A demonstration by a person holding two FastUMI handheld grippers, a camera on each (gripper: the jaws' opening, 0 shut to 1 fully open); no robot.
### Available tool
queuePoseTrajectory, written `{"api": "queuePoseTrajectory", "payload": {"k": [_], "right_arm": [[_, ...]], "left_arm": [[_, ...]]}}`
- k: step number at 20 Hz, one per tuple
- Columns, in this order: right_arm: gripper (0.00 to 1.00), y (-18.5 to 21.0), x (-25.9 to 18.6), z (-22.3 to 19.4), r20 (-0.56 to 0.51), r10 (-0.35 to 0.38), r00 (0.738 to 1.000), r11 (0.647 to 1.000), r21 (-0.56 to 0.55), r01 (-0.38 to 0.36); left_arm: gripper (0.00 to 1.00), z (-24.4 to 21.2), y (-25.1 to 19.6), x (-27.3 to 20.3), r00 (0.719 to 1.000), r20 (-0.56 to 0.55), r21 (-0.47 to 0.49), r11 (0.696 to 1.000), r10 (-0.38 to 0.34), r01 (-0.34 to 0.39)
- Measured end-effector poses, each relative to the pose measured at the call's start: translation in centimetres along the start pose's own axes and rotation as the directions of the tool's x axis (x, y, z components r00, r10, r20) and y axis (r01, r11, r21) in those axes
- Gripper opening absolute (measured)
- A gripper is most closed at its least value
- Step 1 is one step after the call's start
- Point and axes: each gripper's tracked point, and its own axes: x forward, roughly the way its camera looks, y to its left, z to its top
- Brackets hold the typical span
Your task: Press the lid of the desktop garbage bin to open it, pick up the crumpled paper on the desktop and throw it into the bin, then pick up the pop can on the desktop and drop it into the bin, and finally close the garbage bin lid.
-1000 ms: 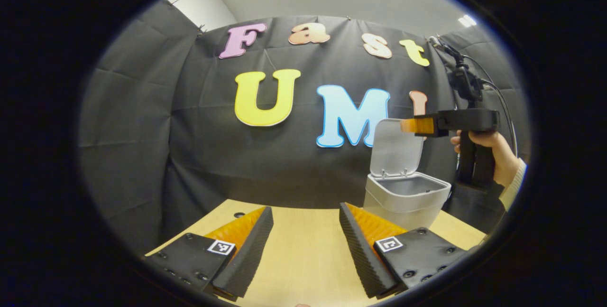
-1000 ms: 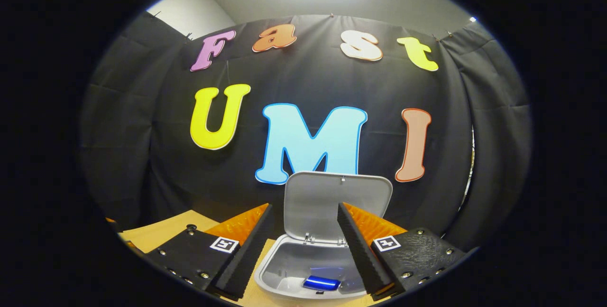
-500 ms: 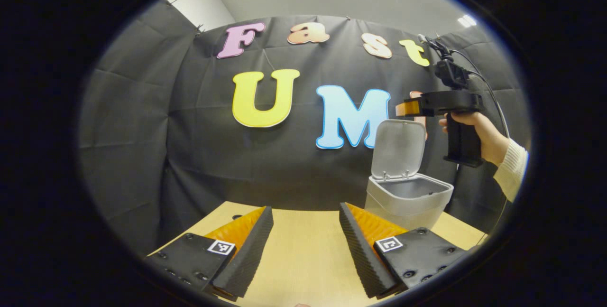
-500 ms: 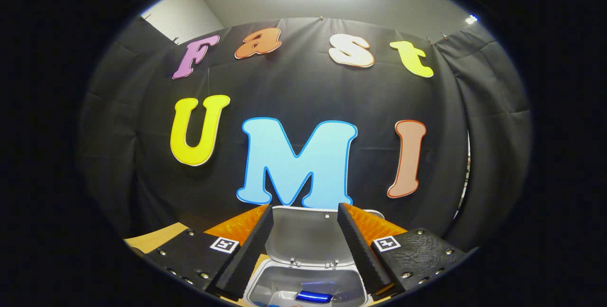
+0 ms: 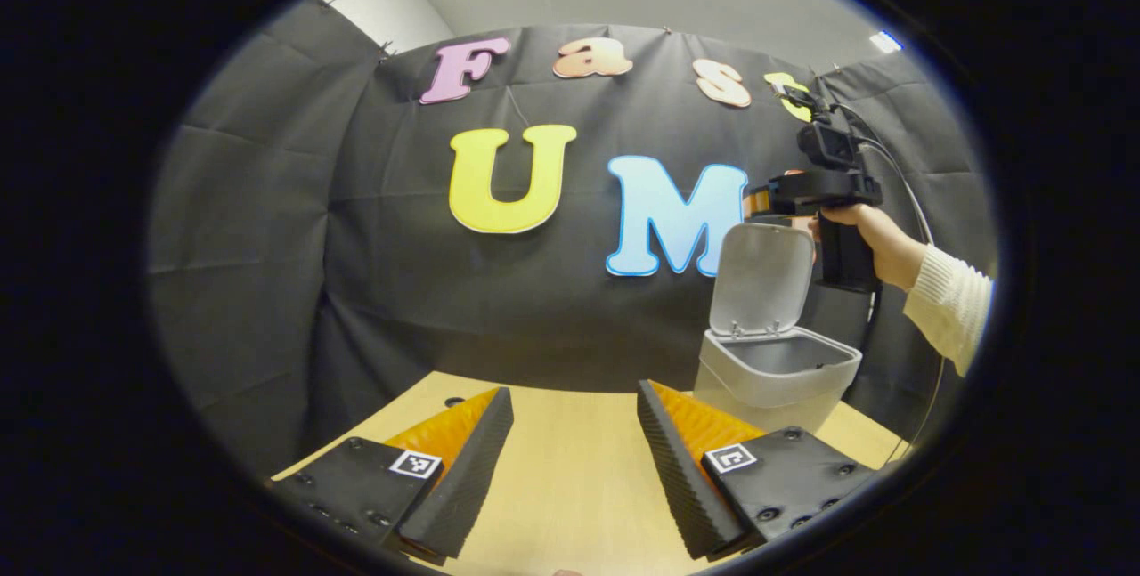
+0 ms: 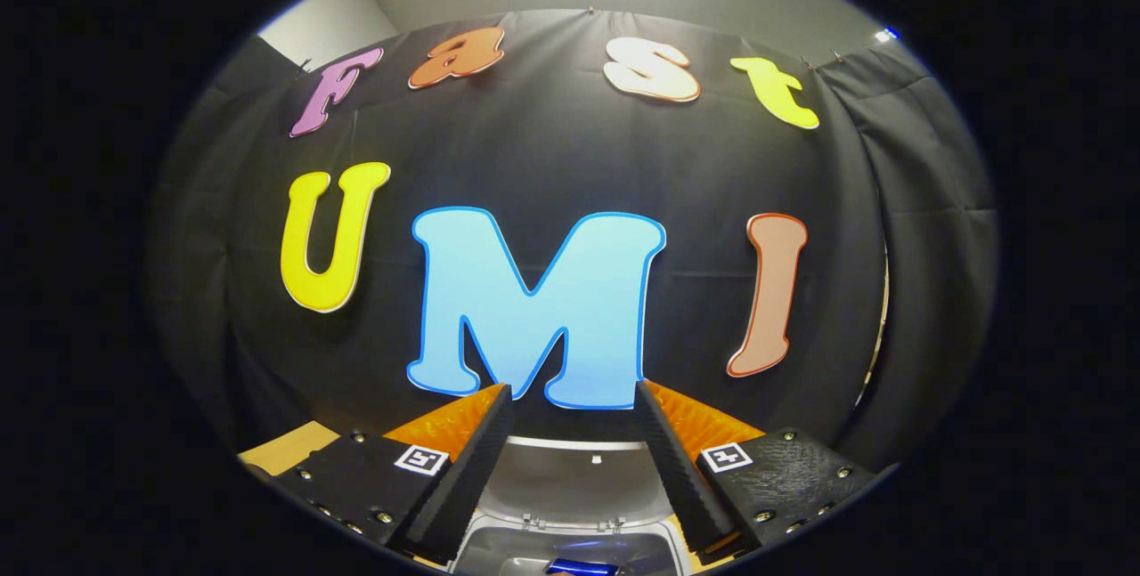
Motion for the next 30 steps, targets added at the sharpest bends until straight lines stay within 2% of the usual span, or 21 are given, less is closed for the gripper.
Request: {"api": "queuePoseTrajectory", "payload": {"k": [2,3,6,9,11,12,18,19,20,24,28,30], "right_arm": [[0.88,0.1,0.2,-0.3,-0.013,0.007,1.000,1.000,0.018,-0.007],[0.88,0.1,0.3,-0.4,-0.015,0.006,1.000,1.000,0.022,-0.006],[0.88,0.3,0.0,-0.5,0.005,0.029,1.000,0.999,0.015,-0.029],[0.88,0.3,-0.4,-0.8,0.008,0.043,0.999,0.998,0.044,-0.043],[0.86,0.4,-1.0,-1.0,0.014,0.044,0.999,0.996,0.077,-0.045],[0.88,0.5,-1.3,-1.1,0.014,0.046,0.999,0.996,0.072,-0.047],[0.89,0.7,-4.2,-1.9,0.021,0.044,0.999,0.997,0.069,-0.045],[0.89,0.8,-4.8,-2.2,0.022,0.046,0.999,0.997,0.066,-0.047],[0.89,0.9,-5.3,-2.5,0.022,0.048,0.999,0.997,0.067,-0.049],[0.89,1.3,-7.9,-4.6,-0.013,0.075,0.997,0.994,0.082,-0.073],[0.88,1.8,-9.6,-8.9,-0.123,0.117,0.985,0.990,0.094,-0.106],[0.89,2.0,-10.0,-9.7,-0.114,0.116,0.987,0.990,0.093,-0.106]], "left_arm": [[0.89,0.4,0.2,0.0,1.000,0.008,0.007,1.000,0.009,-0.009],[0.94,0.4,0.3,0.1,1.000,0.008,0.010,1.000,0.008,-0.009],[0.92,0.4,0.3,0.2,1.000,0.014,0.011,1.000,0.005,-0.005],[0.94,-0.4,0.5,0.5,1.000,0.003,0.013,1.000,0.006,-0.006],[0.92,-0.7,0.3,0.4,1.000,0.000,0.015,1.000,0.000,0.000],[0.92,-0.6,0.1,0.3,1.000,0.003,0.015,1.000,-0.004,0.004],[0.94,-0.5,-0.8,-0.1,1.000,0.009,0.010,1.000,-0.026,0.026],[0.89,-0.3,-1.0,-0.2,0.999,0.011,0.010,0.999,-0.032,0.032],[0.91,-0.4,-1.1,-0.3,0.999,0.011,0.009,0.999,-0.037,0.036],[0.94,-0.4,-2.0,-0.6,0.998,0.011,-0.009,0.998,-0.058,0.058],[0.94,-0.3,-2.4,-1.1,0.998,0.015,-0.014,0.998,-0.067,0.067],[0.94,-0.4,-2.3,-1.4,0.998,0.017,-0.006,0.998,-0.065,0.065]]}}
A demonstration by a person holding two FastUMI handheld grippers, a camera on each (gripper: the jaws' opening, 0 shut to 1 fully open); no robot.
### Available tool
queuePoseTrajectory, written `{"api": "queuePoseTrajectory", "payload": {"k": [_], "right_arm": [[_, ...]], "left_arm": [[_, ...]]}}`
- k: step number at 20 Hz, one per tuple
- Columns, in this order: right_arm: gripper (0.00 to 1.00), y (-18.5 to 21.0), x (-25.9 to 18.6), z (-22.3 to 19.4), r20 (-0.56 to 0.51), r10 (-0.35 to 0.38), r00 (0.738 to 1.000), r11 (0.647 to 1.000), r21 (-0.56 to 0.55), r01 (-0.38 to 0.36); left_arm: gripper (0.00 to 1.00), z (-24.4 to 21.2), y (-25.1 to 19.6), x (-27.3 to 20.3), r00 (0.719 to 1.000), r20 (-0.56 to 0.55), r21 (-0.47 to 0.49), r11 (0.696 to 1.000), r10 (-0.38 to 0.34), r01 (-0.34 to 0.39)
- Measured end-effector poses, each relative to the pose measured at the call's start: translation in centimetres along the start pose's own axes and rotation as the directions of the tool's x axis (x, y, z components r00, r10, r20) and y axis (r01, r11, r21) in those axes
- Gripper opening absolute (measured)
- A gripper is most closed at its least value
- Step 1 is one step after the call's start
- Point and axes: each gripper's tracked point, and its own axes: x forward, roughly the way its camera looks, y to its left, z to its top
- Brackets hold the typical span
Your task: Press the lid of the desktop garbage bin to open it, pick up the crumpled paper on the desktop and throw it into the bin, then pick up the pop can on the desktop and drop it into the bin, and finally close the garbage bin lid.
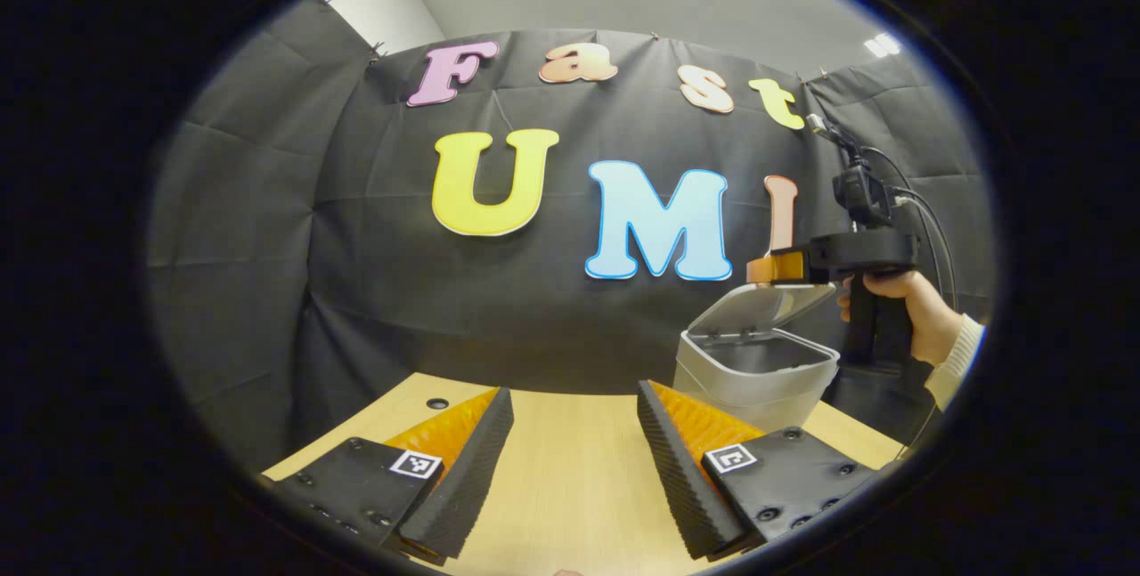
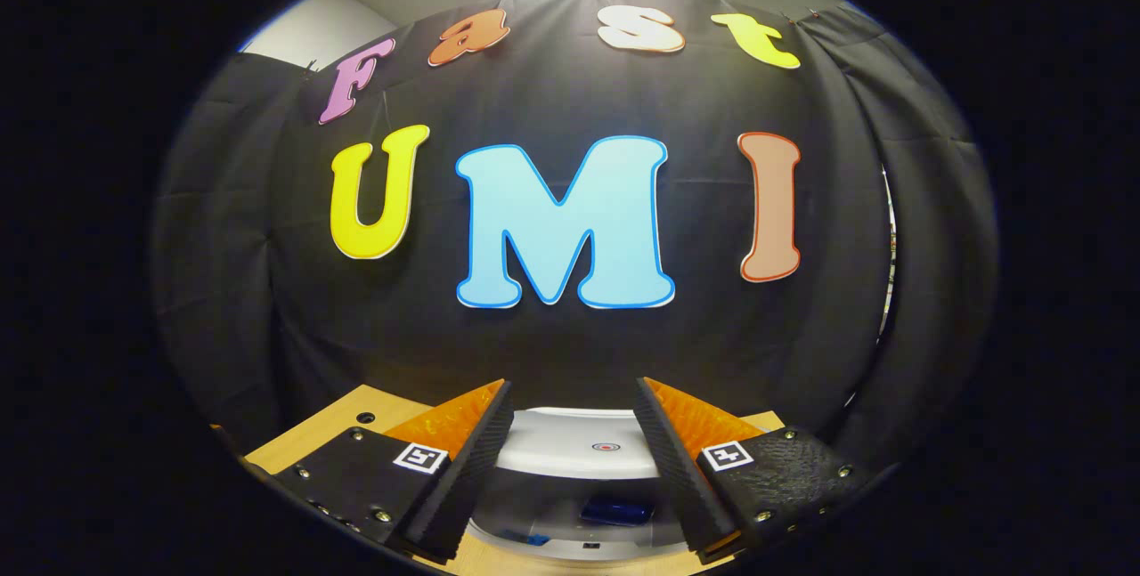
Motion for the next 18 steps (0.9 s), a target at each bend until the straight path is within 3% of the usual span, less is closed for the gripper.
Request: {"api": "queuePoseTrajectory", "payload": {"k": [16,18], "right_arm": [[0.92,1.0,0.4,-7.4,-0.020,-0.007,1.000,0.998,-0.056,0.006],[0.92,1.0,0.5,-8.3,-0.029,-0.002,1.000,0.998,-0.070,0.000]], "left_arm": [[0.94,1.0,2.7,-1.8,0.998,0.024,-0.001,0.998,0.064,-0.064],[0.89,1.5,3.2,-1.9,0.997,0.035,0.016,0.997,0.071,-0.072]]}}
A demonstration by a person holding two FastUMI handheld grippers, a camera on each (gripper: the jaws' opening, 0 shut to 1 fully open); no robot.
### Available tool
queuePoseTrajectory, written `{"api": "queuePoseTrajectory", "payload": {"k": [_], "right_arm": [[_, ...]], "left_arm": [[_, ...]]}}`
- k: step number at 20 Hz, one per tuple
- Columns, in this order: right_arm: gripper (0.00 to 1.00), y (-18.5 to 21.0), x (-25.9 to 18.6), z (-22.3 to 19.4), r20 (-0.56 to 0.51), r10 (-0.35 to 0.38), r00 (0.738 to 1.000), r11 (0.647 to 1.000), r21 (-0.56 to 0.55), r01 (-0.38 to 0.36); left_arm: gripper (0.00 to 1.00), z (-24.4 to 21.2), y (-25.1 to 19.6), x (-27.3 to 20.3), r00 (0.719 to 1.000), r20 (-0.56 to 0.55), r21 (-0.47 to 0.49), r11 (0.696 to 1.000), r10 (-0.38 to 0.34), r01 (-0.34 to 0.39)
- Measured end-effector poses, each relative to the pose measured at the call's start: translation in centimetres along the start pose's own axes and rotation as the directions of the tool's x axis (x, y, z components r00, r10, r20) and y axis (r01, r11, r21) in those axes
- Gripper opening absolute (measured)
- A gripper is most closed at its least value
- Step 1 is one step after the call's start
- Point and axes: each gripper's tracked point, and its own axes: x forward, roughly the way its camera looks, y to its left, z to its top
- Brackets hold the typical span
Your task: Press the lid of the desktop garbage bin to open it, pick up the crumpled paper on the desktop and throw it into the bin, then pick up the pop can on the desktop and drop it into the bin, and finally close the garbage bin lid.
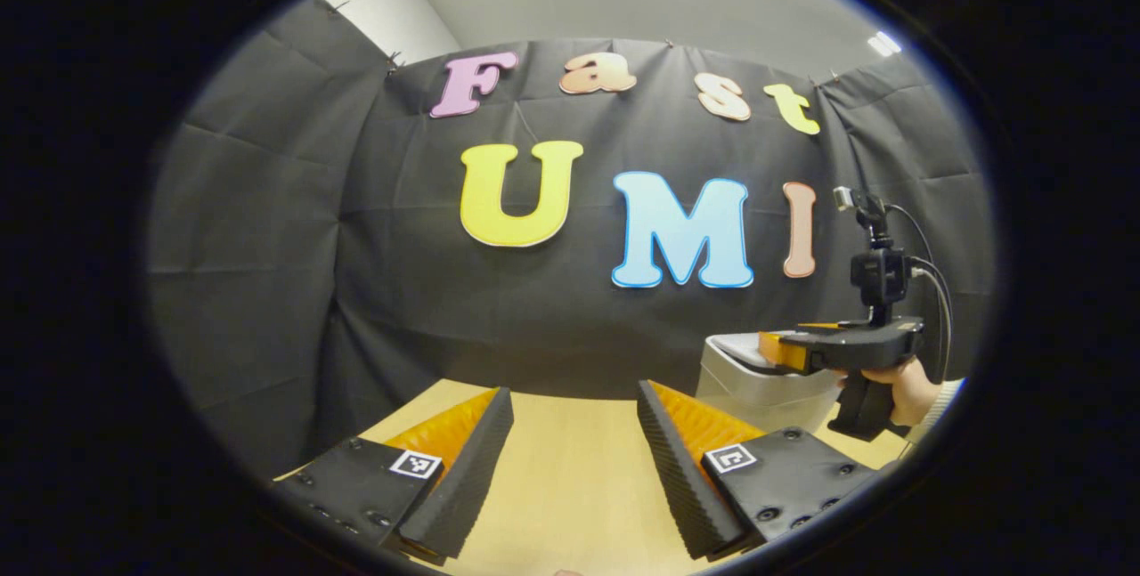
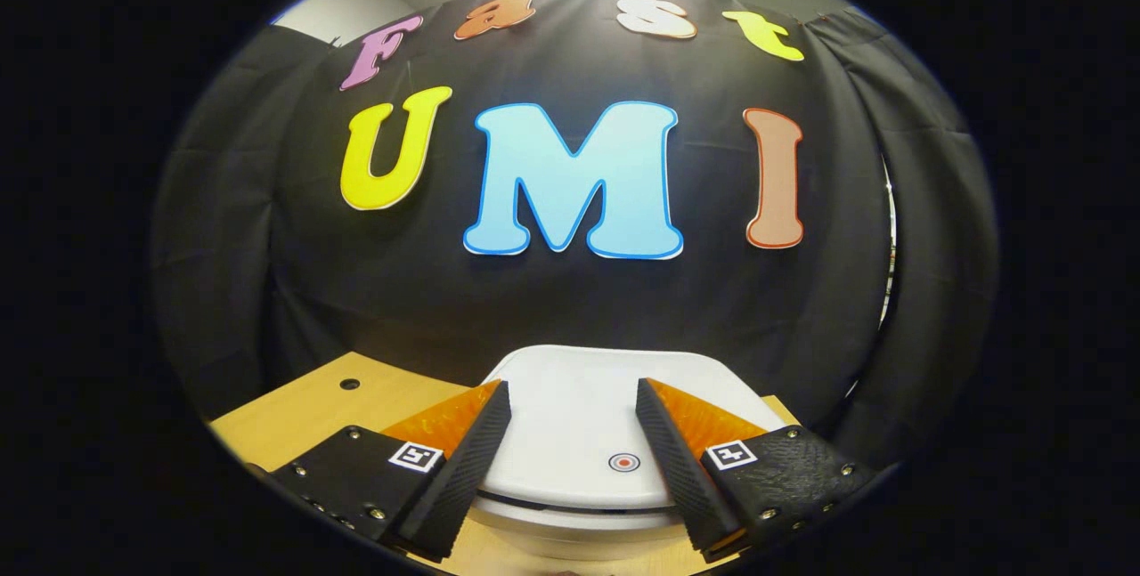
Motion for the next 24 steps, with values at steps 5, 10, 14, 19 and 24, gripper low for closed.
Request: {"api": "queuePoseTrajectory", "payload": {"k": [5,10,14,19,24], "right_arm": [[0.92,0.2,0.2,-0.2,0.052,0.011,0.999,1.000,-0.016,-0.010],[0.93,-0.1,0.1,-0.3,0.070,0.007,0.998,1.000,0.000,-0.007],[0.95,-0.2,0.1,-0.2,0.092,-0.018,0.996,1.000,0.003,0.017],[0.96,-0.1,0.1,-0.9,0.091,-0.031,0.995,1.000,-0.001,0.031],[0.96,-0.2,0.0,-1.0,0.135,-0.072,0.988,0.997,0.010,0.072]], "left_arm": [[0.94,1.5,1.7,-0.5,0.999,0.029,0.003,0.999,0.038,-0.038],[0.94,2.2,2.8,-1.2,0.997,0.044,0.000,0.998,0.056,-0.056],[0.94,1.9,3.3,-1.7,0.998,0.036,-0.012,0.998,0.061,-0.060],[0.94,2.0,3.7,-1.8,0.998,0.035,-0.010,0.998,0.057,-0.056],[0.94,1.8,3.8,-1.9,0.998,0.029,-0.011,0.998,0.055,-0.054]]}}
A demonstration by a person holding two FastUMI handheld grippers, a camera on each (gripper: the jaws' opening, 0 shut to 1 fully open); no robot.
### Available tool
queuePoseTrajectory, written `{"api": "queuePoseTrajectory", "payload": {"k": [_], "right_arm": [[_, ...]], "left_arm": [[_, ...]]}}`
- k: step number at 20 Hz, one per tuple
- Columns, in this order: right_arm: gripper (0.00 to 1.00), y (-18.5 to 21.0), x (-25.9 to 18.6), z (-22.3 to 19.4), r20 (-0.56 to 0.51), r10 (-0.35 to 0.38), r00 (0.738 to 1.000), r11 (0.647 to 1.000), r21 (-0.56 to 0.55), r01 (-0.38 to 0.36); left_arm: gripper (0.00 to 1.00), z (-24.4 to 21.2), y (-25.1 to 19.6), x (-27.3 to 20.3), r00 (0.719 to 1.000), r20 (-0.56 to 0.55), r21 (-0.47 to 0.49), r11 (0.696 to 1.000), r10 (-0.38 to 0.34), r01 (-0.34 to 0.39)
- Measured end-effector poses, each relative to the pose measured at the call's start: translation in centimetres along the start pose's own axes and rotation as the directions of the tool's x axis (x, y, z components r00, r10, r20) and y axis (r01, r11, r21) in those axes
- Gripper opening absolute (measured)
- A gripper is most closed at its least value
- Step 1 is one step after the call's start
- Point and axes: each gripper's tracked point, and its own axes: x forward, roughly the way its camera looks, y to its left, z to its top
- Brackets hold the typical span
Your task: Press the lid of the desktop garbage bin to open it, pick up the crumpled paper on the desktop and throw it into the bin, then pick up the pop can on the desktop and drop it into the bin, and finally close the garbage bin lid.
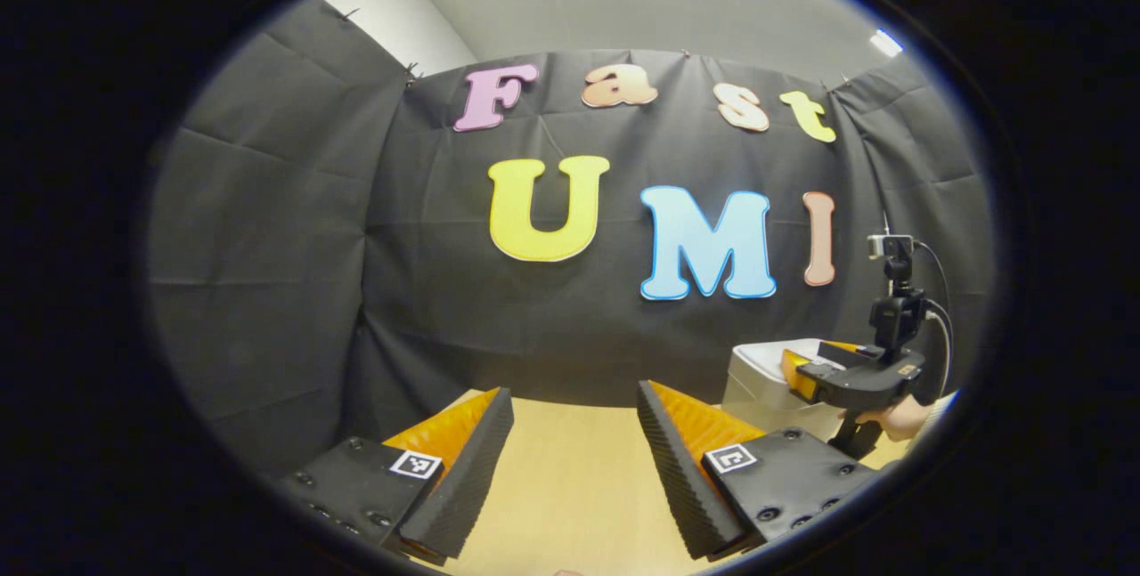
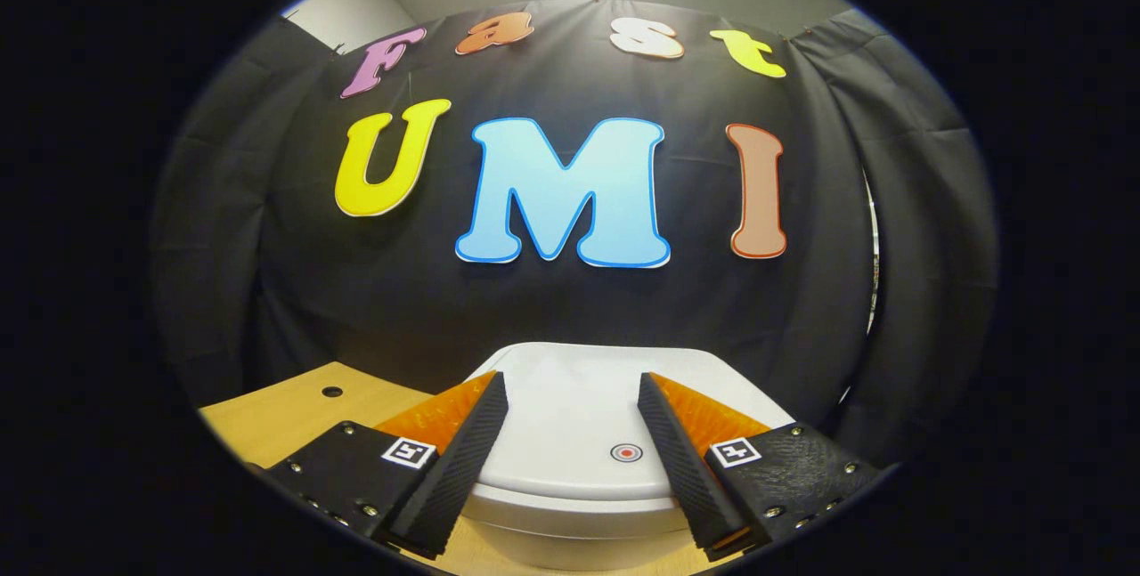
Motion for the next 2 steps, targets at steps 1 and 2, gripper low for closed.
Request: {"api": "queuePoseTrajectory", "payload": {"k": [1,2], "right_arm": [[0.96,0.07,-0.04,0.06,0.004,0.000,1.000,1.000,0.008,0.000],[0.96,0.11,0.01,-0.03,0.003,-0.001,1.000,1.000,0.009,0.001]], "left_arm": [[0.94,0.00,0.16,-0.06,1.000,0.003,-0.005,1.000,0.000,0.000],[0.94,0.02,0.32,-0.13,1.000,0.005,-0.006,1.000,0.004,-0.004]]}}
